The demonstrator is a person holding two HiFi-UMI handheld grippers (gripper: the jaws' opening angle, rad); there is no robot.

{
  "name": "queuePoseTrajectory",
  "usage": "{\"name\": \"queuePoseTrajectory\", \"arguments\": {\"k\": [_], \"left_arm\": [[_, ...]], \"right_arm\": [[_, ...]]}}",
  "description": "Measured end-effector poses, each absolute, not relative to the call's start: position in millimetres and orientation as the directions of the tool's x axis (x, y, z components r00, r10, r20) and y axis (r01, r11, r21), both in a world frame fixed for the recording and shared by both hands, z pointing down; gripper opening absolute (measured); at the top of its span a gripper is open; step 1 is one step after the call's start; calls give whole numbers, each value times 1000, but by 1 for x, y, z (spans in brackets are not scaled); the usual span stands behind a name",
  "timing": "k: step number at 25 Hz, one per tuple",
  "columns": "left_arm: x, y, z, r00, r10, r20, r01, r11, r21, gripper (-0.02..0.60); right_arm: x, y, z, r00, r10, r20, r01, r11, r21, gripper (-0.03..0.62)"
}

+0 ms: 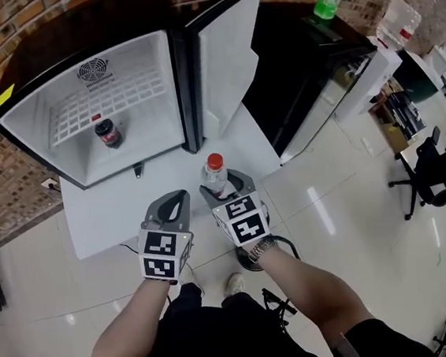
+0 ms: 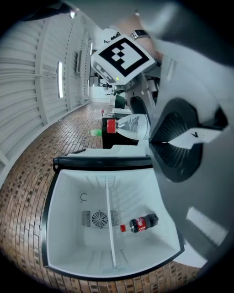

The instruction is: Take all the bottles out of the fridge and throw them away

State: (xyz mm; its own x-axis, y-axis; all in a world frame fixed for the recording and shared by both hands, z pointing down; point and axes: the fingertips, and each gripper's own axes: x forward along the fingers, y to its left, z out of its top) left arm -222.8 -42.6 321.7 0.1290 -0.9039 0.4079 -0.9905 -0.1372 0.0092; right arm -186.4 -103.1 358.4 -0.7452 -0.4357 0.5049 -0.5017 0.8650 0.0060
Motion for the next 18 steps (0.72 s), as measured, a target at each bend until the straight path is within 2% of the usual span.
{"name": "queuePoseTrajectory", "arguments": {"k": [9, 18], "left_arm": [[-119, -57, 353, 221, -866, 449, -971, -239, 18, 3], [-33, -66, 409, 309, -780, 544, -938, -345, 37, 3]], "right_arm": [[-73, -93, 388, -698, -460, 549, -570, 821, -36, 273], [21, -82, 459, -625, -441, 644, -648, 753, -113, 272]]}}
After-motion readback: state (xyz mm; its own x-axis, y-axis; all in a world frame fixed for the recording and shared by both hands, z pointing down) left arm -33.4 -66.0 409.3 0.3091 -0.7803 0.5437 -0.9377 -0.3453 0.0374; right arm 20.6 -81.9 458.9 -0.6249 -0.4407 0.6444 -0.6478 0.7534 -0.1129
